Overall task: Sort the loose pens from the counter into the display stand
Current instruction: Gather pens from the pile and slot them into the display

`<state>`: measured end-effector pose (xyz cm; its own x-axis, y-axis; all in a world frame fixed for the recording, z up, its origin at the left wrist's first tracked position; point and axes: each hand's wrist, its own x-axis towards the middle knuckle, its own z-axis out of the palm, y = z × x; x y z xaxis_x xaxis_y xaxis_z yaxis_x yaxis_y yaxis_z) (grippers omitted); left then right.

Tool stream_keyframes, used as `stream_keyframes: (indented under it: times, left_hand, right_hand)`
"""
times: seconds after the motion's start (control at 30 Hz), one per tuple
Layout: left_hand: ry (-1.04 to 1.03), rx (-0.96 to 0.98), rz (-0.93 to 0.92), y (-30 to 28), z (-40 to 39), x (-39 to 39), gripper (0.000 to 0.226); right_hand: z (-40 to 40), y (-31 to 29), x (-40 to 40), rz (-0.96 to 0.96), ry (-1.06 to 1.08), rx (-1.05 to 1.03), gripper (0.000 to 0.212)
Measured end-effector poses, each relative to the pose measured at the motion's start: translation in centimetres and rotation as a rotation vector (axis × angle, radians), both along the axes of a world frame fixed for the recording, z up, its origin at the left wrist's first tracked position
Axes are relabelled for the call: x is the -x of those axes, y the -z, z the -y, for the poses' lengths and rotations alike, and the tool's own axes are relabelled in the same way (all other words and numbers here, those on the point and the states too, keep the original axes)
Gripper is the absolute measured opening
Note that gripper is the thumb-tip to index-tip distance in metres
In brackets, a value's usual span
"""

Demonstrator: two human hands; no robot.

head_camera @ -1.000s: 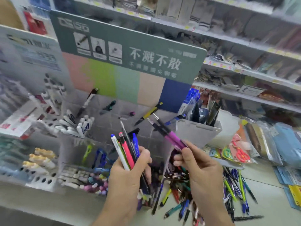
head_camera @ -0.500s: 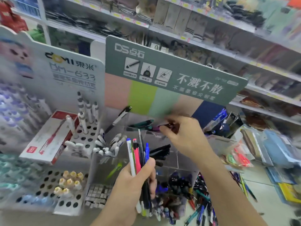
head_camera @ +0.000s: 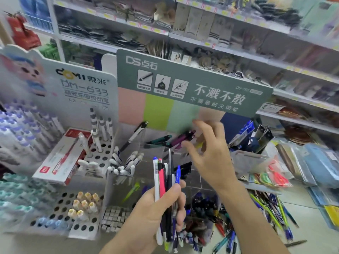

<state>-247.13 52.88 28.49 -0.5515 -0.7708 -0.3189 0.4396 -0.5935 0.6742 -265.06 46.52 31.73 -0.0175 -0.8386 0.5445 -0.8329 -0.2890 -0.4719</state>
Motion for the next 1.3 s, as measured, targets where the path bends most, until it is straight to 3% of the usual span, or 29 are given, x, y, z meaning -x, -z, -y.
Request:
stream_keyframes:
  times: [0.1, 0.2, 0.27, 0.37, 0.43, 0.53, 0.63, 0.8, 0.87, 0.93, 1.1, 1.3]
  left_hand:
    - [0.029, 0.058, 0.139, 0.1, -0.5, 0.6, 0.055]
    - [0.087, 0.189, 0.359, 0.3, -1.2, 1.6, 0.03]
    - [0.131, 0.315, 0.508, 0.8, -1.8, 2.6, 0.01]
    - [0.198, 0.397, 0.622, 1.7, -2.6, 3.6, 0.015]
    - [0.231, 0.357, 0.58, 2.0, -2.9, 3.7, 0.009]
    - [0.188, 0.167, 0.514, 2.5, -3.2, 3.7, 0.023]
    - [0.213, 0.003, 0.423, 2.4, -3.8, 3.9, 0.009]
    - [0.145, -0.112, 0.22, 2.1, -4.4, 4.7, 0.024]
    - [0.145, -0.154, 0.147, 2.4, -4.2, 4.8, 0.022]
    - [0.174, -0.147, 0.208, 2.4, -4.1, 4.8, 0.029]
    - [0.204, 0.029, 0.409, 2.5, -4.7, 4.4, 0.026]
    - [0.15, -0.066, 0.4, 3.1, -4.4, 4.9, 0.028]
  right_hand:
    - [-4.4, 0.1, -0.8, 0.169, -0.145, -0.034, 0.014]
    - [-7.4, 0.3, 0.0, 0.443, -0.231, -0.289, 0.016]
    - [-8.3, 0.9, 0.9, 0.39, -0.216, -0.379, 0.023]
    - [-9.5, 2.0, 2.0, 0.422, -0.18, -0.453, 0.019]
    - [-10.4, 2.7, 2.8, 0.521, -0.169, -0.497, 0.017]
    - [-11.5, 3.7, 3.6, 0.678, -0.173, -0.595, 0.014]
    - [-12.0, 4.1, 4.0, 0.873, -0.181, -0.645, 0.009]
    - [-12.3, 4.7, 5.0, 1.037, -0.109, -0.629, 0.014]
    - [-12.3, 4.8, 5.3, 1.015, -0.087, -0.617, 0.017]
    - [-12.3, 4.8, 5.5, 0.944, -0.11, -0.604, 0.021]
    - [-11.6, 4.0, 4.8, 0.516, -0.182, -0.677, 0.02]
    - [-10.9, 4.3, 4.3, 0.215, -0.232, -0.758, 0.027]
